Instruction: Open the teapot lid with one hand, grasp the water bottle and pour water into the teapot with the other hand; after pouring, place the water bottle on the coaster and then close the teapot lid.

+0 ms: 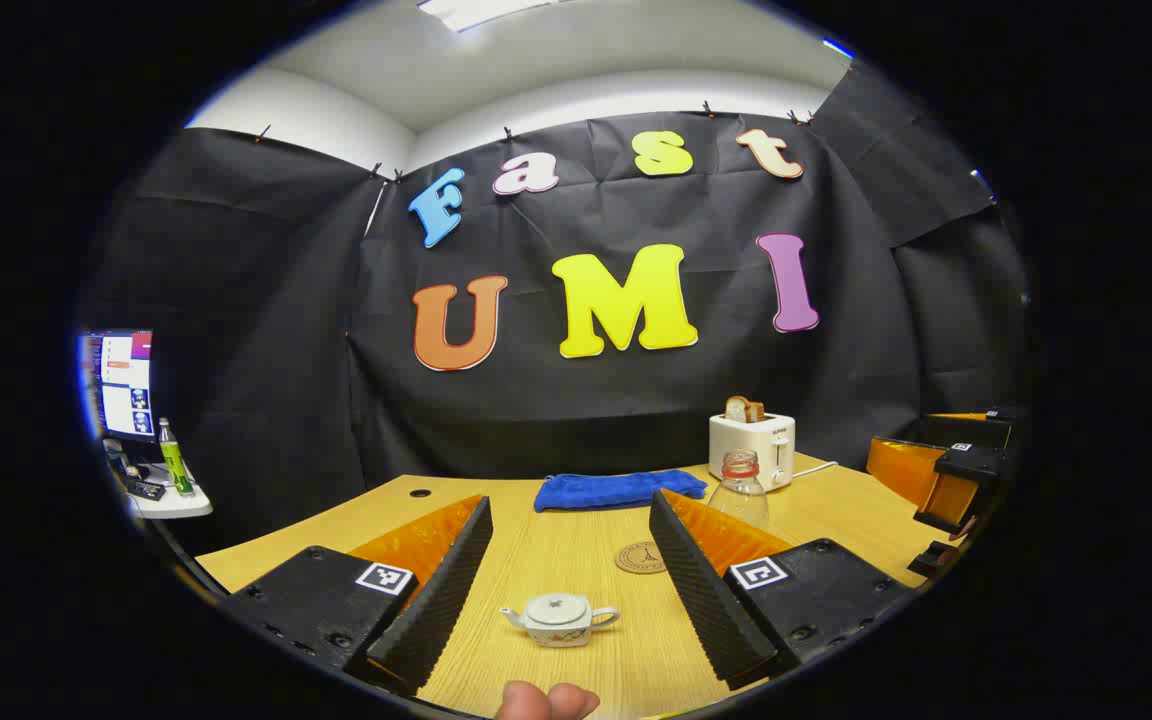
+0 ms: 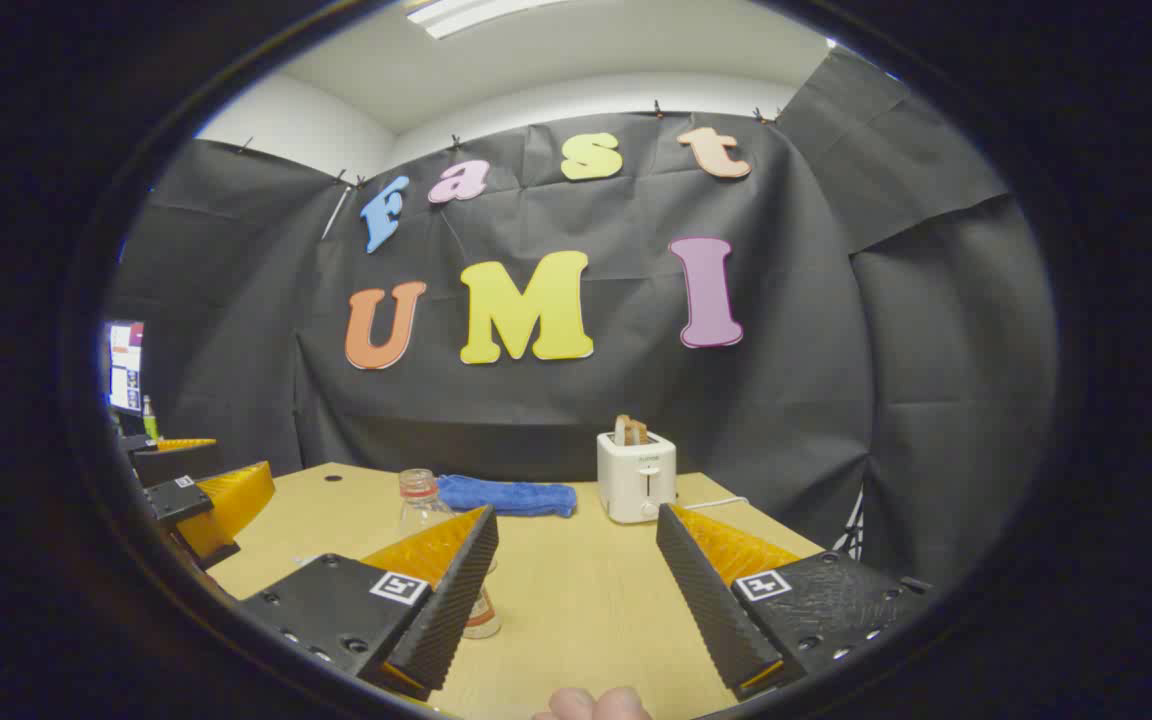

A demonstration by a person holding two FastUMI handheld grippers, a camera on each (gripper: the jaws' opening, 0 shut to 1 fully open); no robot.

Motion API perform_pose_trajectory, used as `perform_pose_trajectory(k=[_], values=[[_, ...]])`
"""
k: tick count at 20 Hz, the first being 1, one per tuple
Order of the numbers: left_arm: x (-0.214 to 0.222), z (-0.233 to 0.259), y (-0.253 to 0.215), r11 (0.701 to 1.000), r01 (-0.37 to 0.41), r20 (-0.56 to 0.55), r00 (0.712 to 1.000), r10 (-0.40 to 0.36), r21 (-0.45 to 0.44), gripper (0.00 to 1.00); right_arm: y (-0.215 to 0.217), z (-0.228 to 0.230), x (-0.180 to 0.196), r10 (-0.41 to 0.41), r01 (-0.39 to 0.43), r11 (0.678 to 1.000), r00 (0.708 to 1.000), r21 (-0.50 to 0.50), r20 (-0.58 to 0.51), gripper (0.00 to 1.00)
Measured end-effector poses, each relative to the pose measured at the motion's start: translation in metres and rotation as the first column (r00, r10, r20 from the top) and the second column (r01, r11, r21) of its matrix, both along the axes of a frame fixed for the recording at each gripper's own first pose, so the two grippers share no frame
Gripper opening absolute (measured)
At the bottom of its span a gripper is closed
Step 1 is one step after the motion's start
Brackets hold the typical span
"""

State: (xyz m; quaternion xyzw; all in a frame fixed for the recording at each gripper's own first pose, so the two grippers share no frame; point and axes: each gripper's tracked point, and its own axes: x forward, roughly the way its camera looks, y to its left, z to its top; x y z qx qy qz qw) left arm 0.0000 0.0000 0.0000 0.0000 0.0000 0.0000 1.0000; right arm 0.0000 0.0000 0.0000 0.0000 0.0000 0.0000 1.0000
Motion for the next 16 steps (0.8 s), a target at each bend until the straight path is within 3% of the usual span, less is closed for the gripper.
perform_pose_trajectory(k=[15, 16], values=[[0.008, -0.009, 0.004, 1.0, -0.009, -0.02, 1.0, 0.008, -0.026, 0.99, 0.008, -0.005, 0.005, 0.025, -0.025, 1.0, 1.0, 0.001, 0.011, 0.92], [0.008, -0.007, 0.003, 1.0, -0.005, -0.02, 1.0, 0.004, -0.028, 0.99, 0.008, -0.007, 0.006, 0.027, -0.027, 1.0, 1.0, -0.002, 0.007, 0.95]])
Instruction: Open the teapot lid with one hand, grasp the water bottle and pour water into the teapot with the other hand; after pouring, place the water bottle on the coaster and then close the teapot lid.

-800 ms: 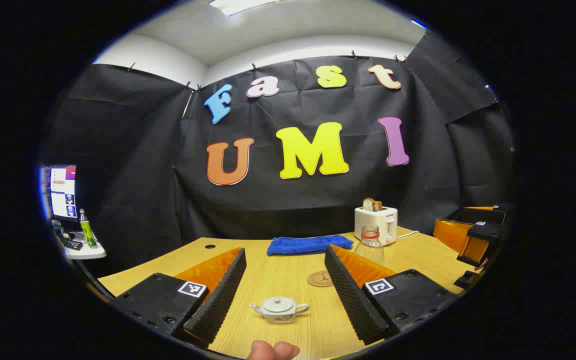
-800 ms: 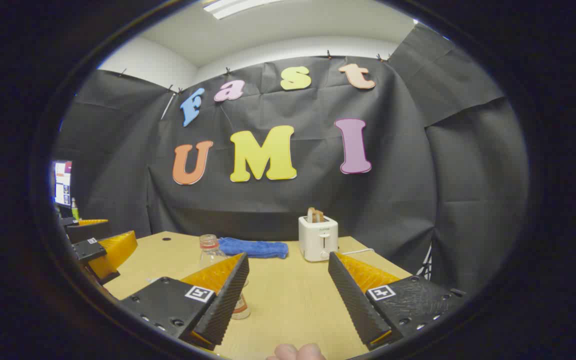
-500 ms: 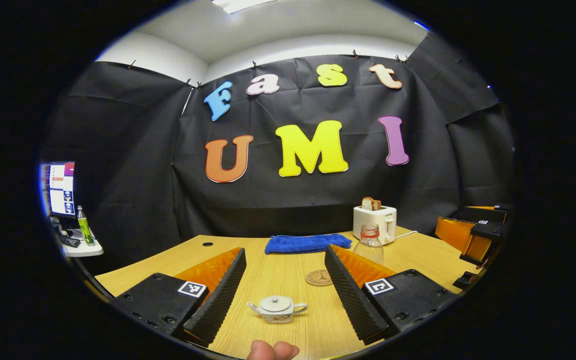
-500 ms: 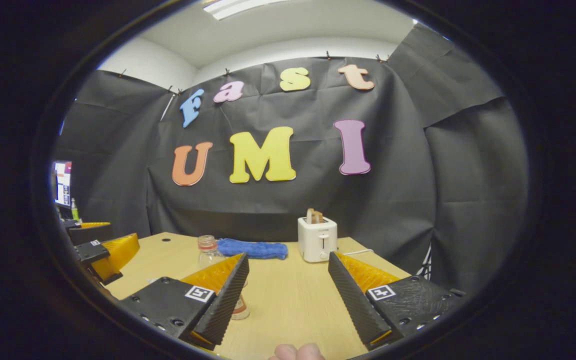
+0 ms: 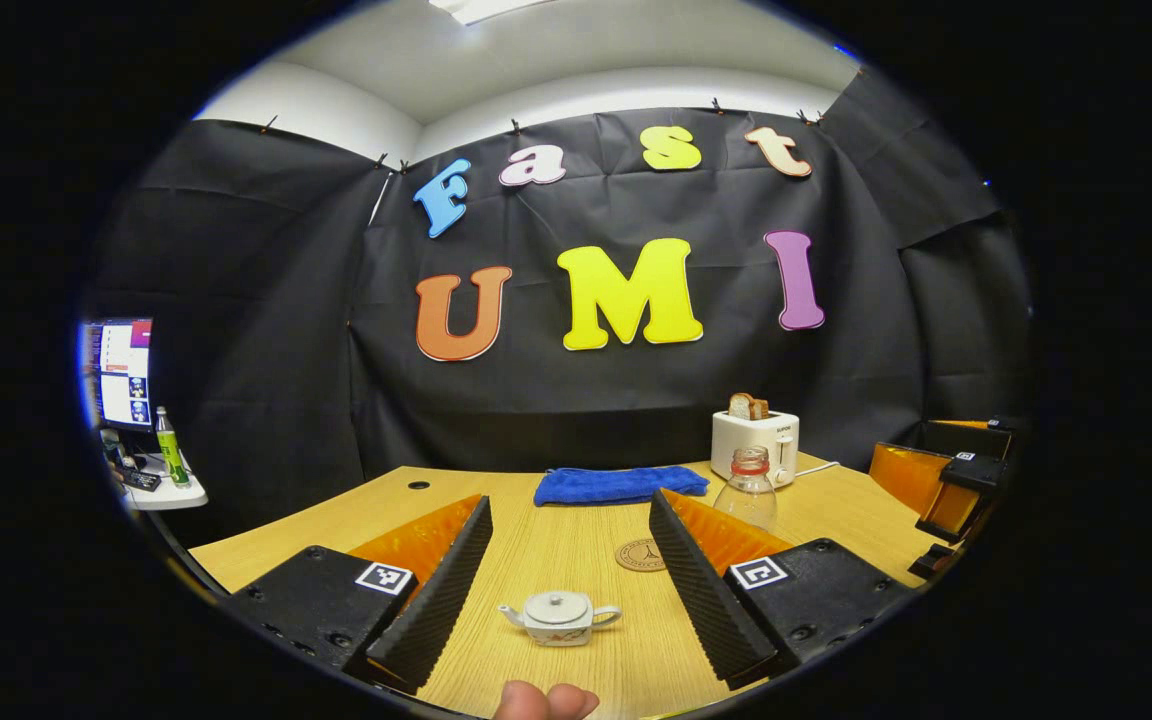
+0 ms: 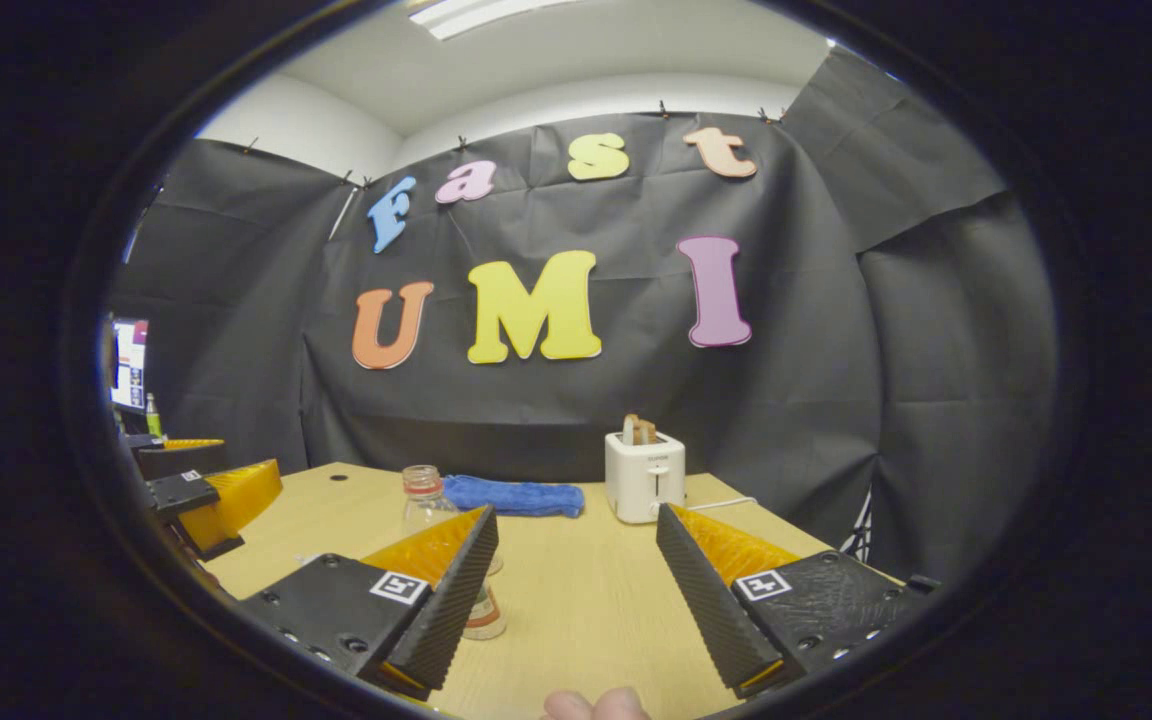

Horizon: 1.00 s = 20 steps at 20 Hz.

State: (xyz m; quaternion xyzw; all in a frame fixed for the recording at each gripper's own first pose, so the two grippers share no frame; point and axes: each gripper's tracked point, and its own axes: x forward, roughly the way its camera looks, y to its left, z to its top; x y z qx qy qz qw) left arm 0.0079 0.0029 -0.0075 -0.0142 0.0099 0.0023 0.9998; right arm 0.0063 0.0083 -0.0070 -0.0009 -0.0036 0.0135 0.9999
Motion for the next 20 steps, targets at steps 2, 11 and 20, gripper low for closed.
perform_pose_trajectory(k=[2, 11, 20], values=[[-0.001, -0.001, -0.001, 1.0, 0.003, -0.001, 1.0, -0.003, 0.004, 0.99, 0.001, -0.003, 0.0, 0.004, -0.004, 1.0, 1.0, 0.0, -0.004, 0.92], [-0.004, -0.032, 0.012, 1.0, -0.003, -0.065, 0.998, 0.002, -0.018, 0.99, -0.005, -0.016, 0.01, 0.013, -0.012, 1.0, 1.0, 0.02, -0.021, 0.95], [0.006, -0.077, 0.005, 0.998, 0.037, -0.171, 0.984, -0.045, -0.052, 0.99, -0.018, -0.042, 0.016, 0.003, -0.002, 1.0, 0.997, 0.02, -0.077, 0.92]])
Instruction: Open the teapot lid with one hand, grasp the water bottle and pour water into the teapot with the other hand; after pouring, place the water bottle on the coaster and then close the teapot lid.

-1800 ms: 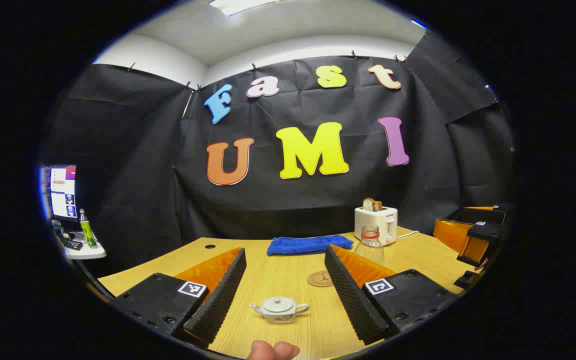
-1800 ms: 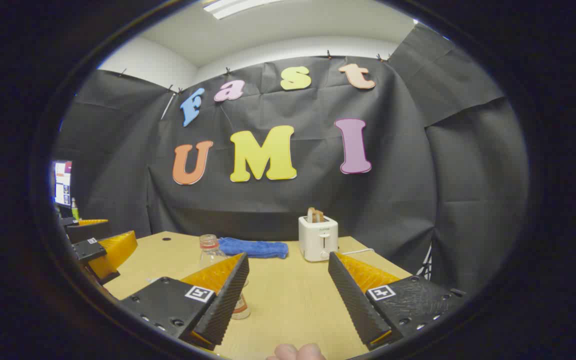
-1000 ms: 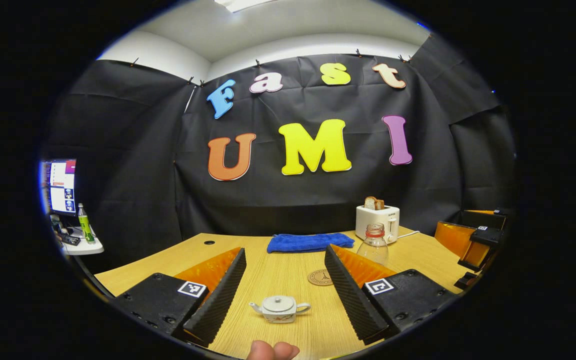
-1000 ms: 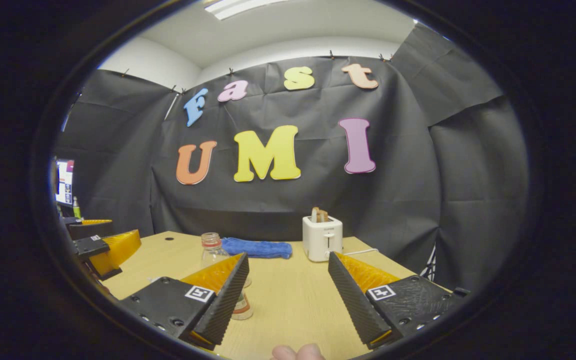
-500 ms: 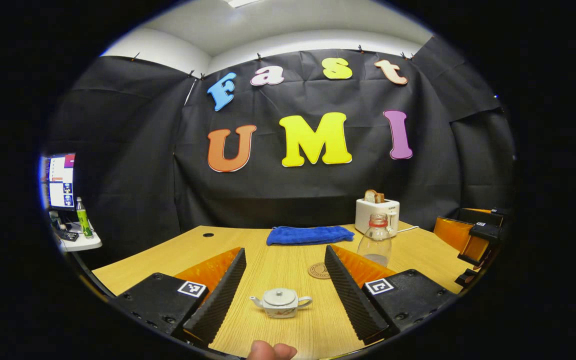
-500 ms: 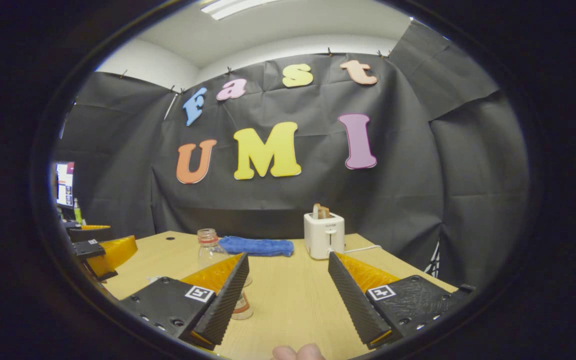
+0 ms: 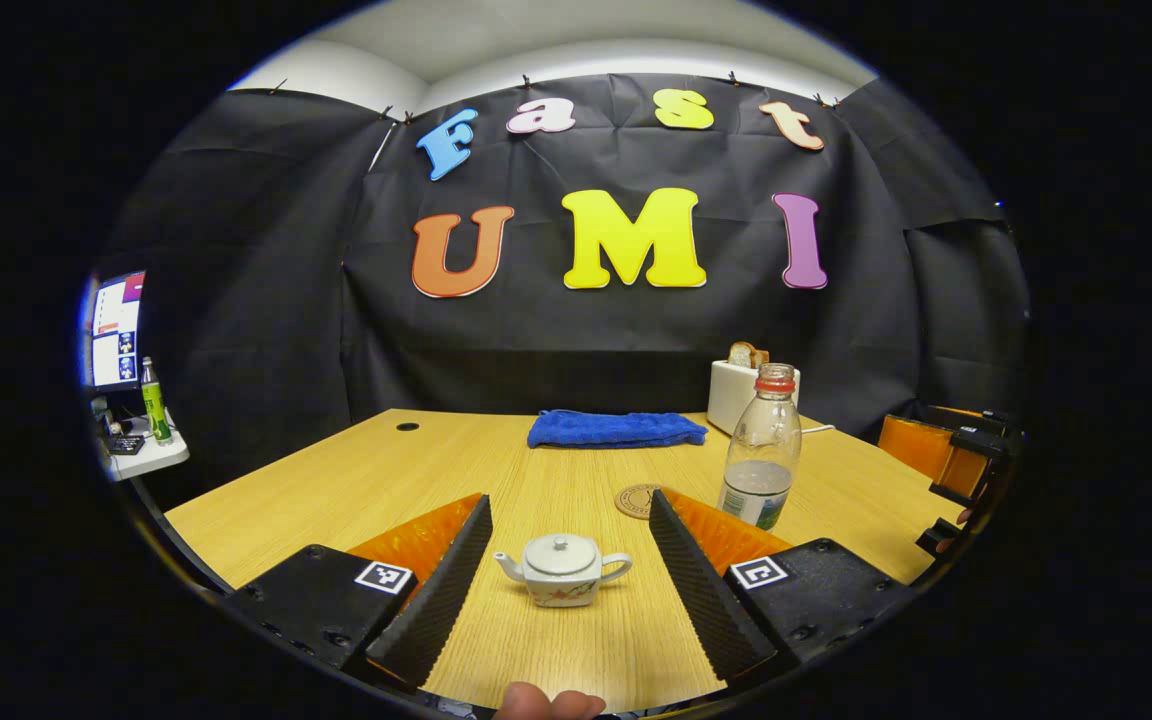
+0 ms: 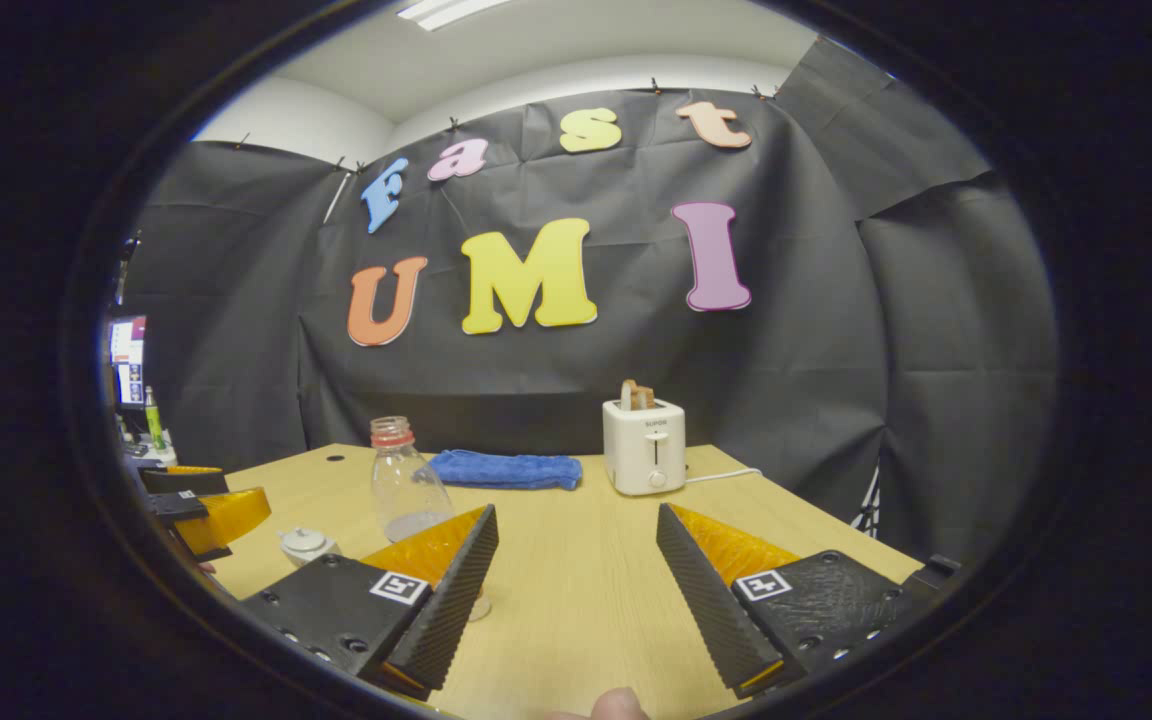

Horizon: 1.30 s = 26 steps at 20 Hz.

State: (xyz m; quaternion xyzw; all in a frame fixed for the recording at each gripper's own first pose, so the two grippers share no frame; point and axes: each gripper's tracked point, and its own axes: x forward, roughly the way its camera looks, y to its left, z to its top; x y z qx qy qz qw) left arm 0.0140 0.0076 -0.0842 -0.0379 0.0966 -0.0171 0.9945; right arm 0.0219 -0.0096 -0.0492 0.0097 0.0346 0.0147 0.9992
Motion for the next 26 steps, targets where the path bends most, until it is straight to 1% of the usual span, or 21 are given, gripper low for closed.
perform_pose_trajectory(k=[3, 6, 7, 8, 9, 10, 11, 12, 13, 15, 16, 18, 19, 20, 21, 22, 23, 24, 25, 26], values=[[0.012, -0.017, -0.003, 1.0, 0.02, -0.059, 0.998, -0.02, 0.006, 0.99, -0.007, -0.006, 0.003, -0.012, 0.012, 1.0, 1.0, 0.003, -0.014, 0.92], [0.022, -0.03, -0.001, 1.0, 0.018, -0.095, 0.995, -0.017, -0.001, 0.96, -0.014, -0.011, 0.007, -0.025, 0.025, 1.0, 0.999, 0.001, -0.026, 0.92], [0.025, -0.033, -0.001, 1.0, 0.019, -0.108, 0.994, -0.019, -0.006, 0.92, -0.015, -0.014, 0.008, -0.026, 0.026, 1.0, 0.999, 0.002, -0.032, 0.92], [0.028, -0.037, -0.002, 1.0, 0.018, -0.122, 0.992, -0.019, -0.007, 0.9, -0.016, -0.016, 0.009, -0.027, 0.027, 1.0, 0.999, 0.003, -0.039, 0.95], [0.032, -0.039, -0.002, 1.0, 0.022, -0.132, 0.991, -0.022, -0.004, 0.86, -0.016, -0.018, 0.01, -0.027, 0.027, 1.0, 0.999, 0.005, -0.043, 0.95], [0.034, -0.043, -0.002, 1.0, 0.024, -0.145, 0.989, -0.024, 0.004, 0.83, -0.017, -0.02, 0.011, -0.028, 0.028, 1.0, 0.998, 0.006, -0.048, 0.92], [0.037, -0.048, -0.001, 0.999, 0.029, -0.159, 0.987, -0.027, 0.014, 0.78, -0.018, -0.023, 0.012, -0.031, 0.031, 0.999, 0.998, 0.008, -0.055, 0.95], [0.039, -0.053, 0.0, 0.999, 0.03, -0.177, 0.984, -0.026, 0.022, 0.75, -0.019, -0.025, 0.012, -0.032, 0.033, 0.999, 0.998, 0.01, -0.062, 0.92], [0.04, -0.056, 0.0, 0.999, 0.033, -0.189, 0.982, -0.028, 0.022, 0.69, -0.02, -0.028, 0.013, -0.034, 0.035, 0.999, 0.997, 0.013, -0.067, 0.92], [0.042, -0.058, -0.002, 0.999, 0.038, -0.2, 0.979, -0.034, 0.017, 0.63, -0.022, -0.032, 0.016, -0.04, 0.041, 0.999, 0.996, 0.016, -0.078, 0.92], [0.042, -0.06, -0.002, 0.999, 0.038, -0.202, 0.979, -0.034, 0.017, 0.61, -0.023, -0.032, 0.016, -0.041, 0.042, 0.999, 0.996, 0.018, -0.081, 0.96], [0.043, -0.061, 0.0, 0.999, 0.033, -0.207, 0.978, -0.028, 0.02, 0.54, -0.024, -0.033, 0.017, -0.04, 0.041, 0.999, 0.996, 0.018, -0.083, 0.95], [0.044, -0.061, 0.001, 0.999, 0.028, -0.206, 0.978, -0.022, 0.025, 0.52, -0.023, -0.034, 0.018, -0.037, 0.038, 0.999, 0.996, 0.017, -0.083, 0.95], [0.046, -0.061, 0.002, 0.999, 0.02, -0.206, 0.979, -0.014, 0.03, 0.43, -0.021, -0.034, 0.018, -0.031, 0.032, 0.999, 0.996, 0.014, -0.082, 0.95], [0.047, -0.063, 0.005, 0.999, 0.008, -0.205, 0.979, -0.001, 0.035, 0.34, -0.019, -0.034, 0.018, -0.024, 0.025, 1.0, 0.997, 0.01, -0.079, 0.95], [0.048, -0.064, 0.008, 0.999, -0.003, -0.205, 0.979, 0.011, 0.041, 0.29, -0.016, -0.033, 0.018, -0.012, 0.013, 1.0, 0.997, 0.005, -0.077, 0.95], [0.047, -0.064, 0.007, 0.999, 0.001, -0.2, 0.98, 0.007, 0.037, 0.19, -0.011, -0.034, 0.017, 0.008, -0.008, 1.0, 0.997, 0.001, -0.076, 0.95], [0.048, -0.063, 0.005, 0.999, 0.004, -0.199, 0.98, 0.003, 0.033, 0.17, -0.004, -0.034, 0.016, 0.035, -0.035, 0.999, 0.996, 0.0, -0.077, 0.92], [0.048, -0.062, 0.004, 0.999, 0.012, -0.197, 0.98, -0.006, 0.032, 0.13, 0.002, -0.035, 0.014, 0.061, -0.061, 0.998, 0.995, -0.004, -0.077, 0.95], [0.049, -0.062, 0.004, 0.999, 0.015, -0.196, 0.981, -0.009, 0.029, 0.12, 0.008, -0.035, 0.013, 0.085, -0.086, 0.996, 0.993, -0.009, -0.077, 0.95]])
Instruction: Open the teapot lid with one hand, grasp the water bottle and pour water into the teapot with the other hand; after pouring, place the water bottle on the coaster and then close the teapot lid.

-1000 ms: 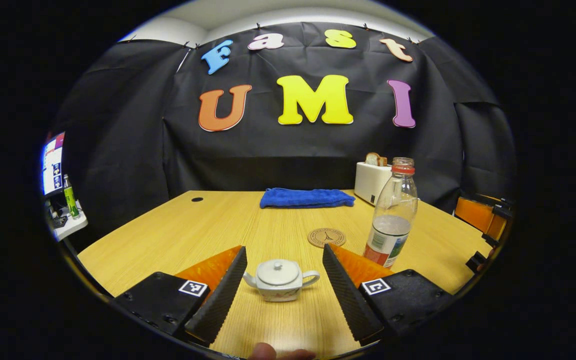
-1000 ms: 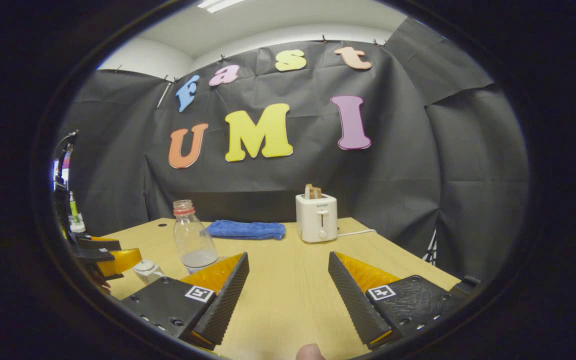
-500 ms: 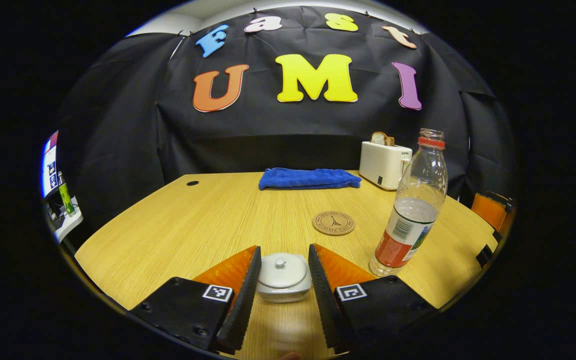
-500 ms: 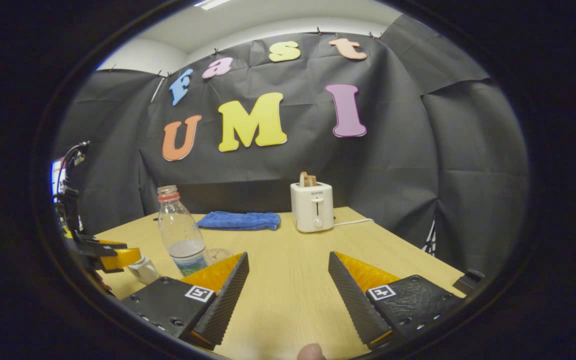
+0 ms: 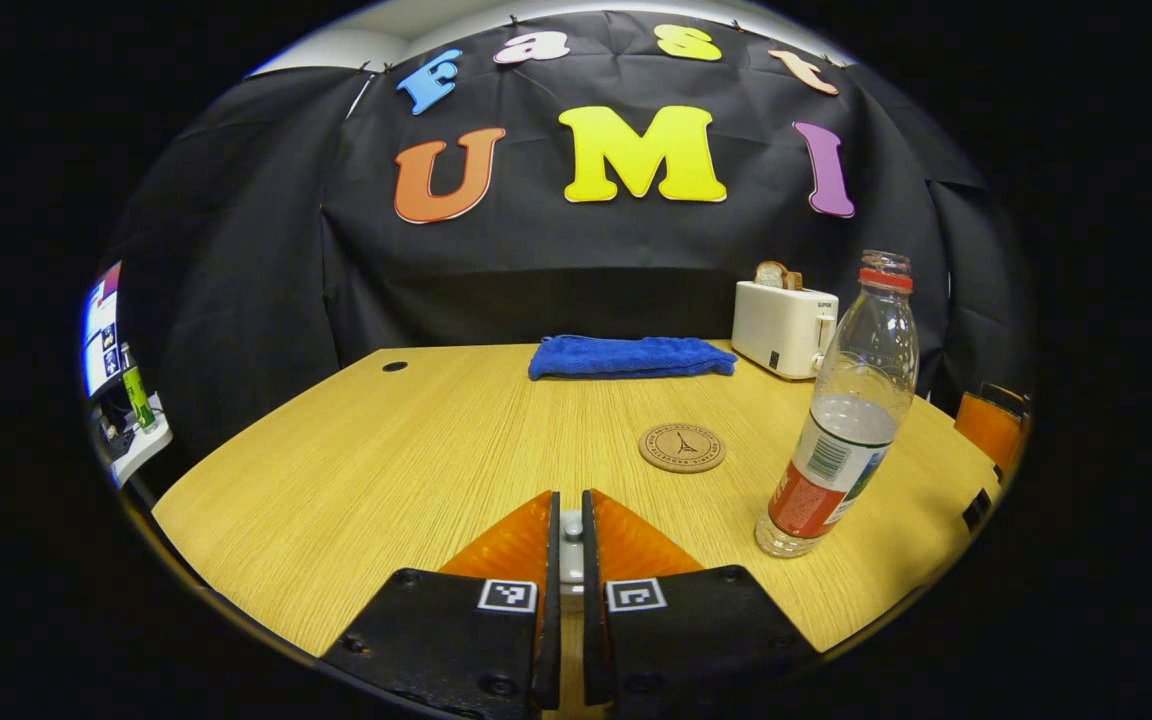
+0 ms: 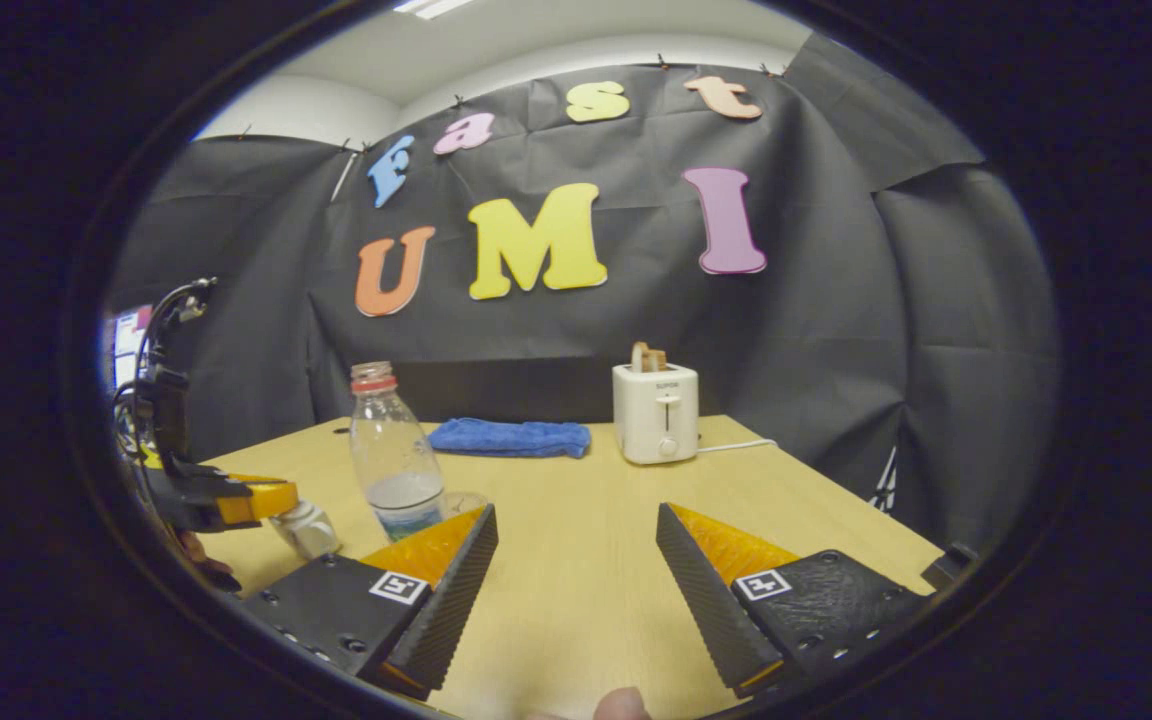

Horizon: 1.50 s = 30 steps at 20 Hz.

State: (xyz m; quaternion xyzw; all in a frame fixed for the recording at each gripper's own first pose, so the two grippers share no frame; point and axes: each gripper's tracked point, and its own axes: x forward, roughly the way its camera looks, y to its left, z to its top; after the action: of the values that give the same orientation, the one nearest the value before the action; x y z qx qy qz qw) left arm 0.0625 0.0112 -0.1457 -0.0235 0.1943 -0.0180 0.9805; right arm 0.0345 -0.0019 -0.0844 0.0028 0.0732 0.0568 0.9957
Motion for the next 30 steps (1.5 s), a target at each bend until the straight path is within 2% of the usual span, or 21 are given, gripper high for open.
perform_pose_trajectory(k=[1, 3, 5, 9, 13, 14, 15, 17, 18, 19, 26, 27, 28, 29, 30], values=[[0.001, 0.0, 0.0, 1.0, 0.003, 0.001, 1.0, -0.003, 0.003, 0.07, 0.006, -0.001, -0.003, 0.022, -0.022, 1.0, 1.0, -0.006, 0.001, 0.95], [0.001, 0.002, 0.002, 1.0, 0.006, 0.009, 1.0, -0.006, 0.005, 0.05, 0.017, 0.0, -0.008, 0.066, -0.066, 0.998, 0.998, -0.011, 0.006, 0.95], [0.0, 0.009, 0.002, 1.0, 0.012, 0.021, 1.0, -0.012, -0.008, 0.04, 0.029, 0.002, -0.013, 0.108, -0.108, 0.994, 0.994, -0.019, 0.009, 0.92], [-0.009, 0.032, -0.002, 0.998, 0.036, 0.067, 0.997, -0.033, -0.049, 0.03, 0.059, -0.008, -0.015, 0.182, -0.182, 0.983, 0.983, -0.035, -0.012, 0.92], [-0.024, 0.051, 0.003, 0.998, 0.047, 0.113, 0.993, -0.041, -0.052, 0.04, 0.092, -0.023, -0.001, 0.232, -0.235, 0.971, 0.971, -0.046, -0.053, 0.93], [-0.027, 0.053, 0.004, 0.997, 0.05, 0.12, 0.992, -0.043, -0.054, 0.03, 0.097, -0.026, 0.006, 0.232, -0.235, 0.971, 0.971, -0.05, -0.06, 0.96], [-0.03, 0.056, 0.007, 0.997, 0.047, 0.128, 0.991, -0.04, -0.056, 0.03, 0.102, -0.03, 0.013, 0.232, -0.236, 0.97, 0.97, -0.053, -0.068, 0.93], [-0.036, 0.062, 0.015, 0.997, 0.038, 0.14, 0.99, -0.028, -0.07, 0.03, 0.107, -0.035, 0.026, 0.223, -0.228, 0.972, 0.971, -0.057, -0.084, 0.95], [-0.039, 0.063, 0.017, 0.996, 0.036, 0.145, 0.989, -0.024, -0.081, 0.03, 0.11, -0.038, 0.03, 0.216, -0.221, 0.974, 0.972, -0.052, -0.09, 0.92], [-0.041, 0.063, 0.02, 0.996, 0.031, 0.147, 0.989, -0.018, -0.087, 0.03, 0.111, -0.04, 0.034, 0.21, -0.215, 0.976, 0.973, -0.044, -0.096, 0.95], [-0.046, 0.063, 0.043, 0.995, 0.004, 0.151, 0.989, 0.011, -0.098, 0.03, 0.118, -0.034, 0.047, 0.165, -0.17, 0.984, 0.983, -0.056, -0.082, 0.95], [-0.047, 0.066, 0.045, 0.995, 0.002, 0.156, 0.988, 0.014, -0.099, 0.03, 0.119, -0.034, 0.048, 0.161, -0.165, 0.985, 0.984, -0.055, -0.081, 0.92], [-0.046, 0.067, 0.045, 0.995, 0.003, 0.158, 0.987, 0.012, -0.097, 0.03, 0.12, -0.033, 0.049, 0.158, -0.163, 0.985, 0.984, -0.059, -0.078, 0.84], [-0.046, 0.068, 0.046, 0.996, 0.003, 0.161, 0.987, 0.012, -0.094, 0.03, 0.121, -0.032, 0.049, 0.159, -0.164, 0.984, 0.984, -0.073, -0.074, 0.82], [-0.047, 0.068, 0.047, 0.996, 0.006, 0.163, 0.987, 0.009, -0.092, 0.04, 0.122, -0.029, 0.048, 0.167, -0.174, 0.978, 0.984, -0.112, -0.07, 0.75]])
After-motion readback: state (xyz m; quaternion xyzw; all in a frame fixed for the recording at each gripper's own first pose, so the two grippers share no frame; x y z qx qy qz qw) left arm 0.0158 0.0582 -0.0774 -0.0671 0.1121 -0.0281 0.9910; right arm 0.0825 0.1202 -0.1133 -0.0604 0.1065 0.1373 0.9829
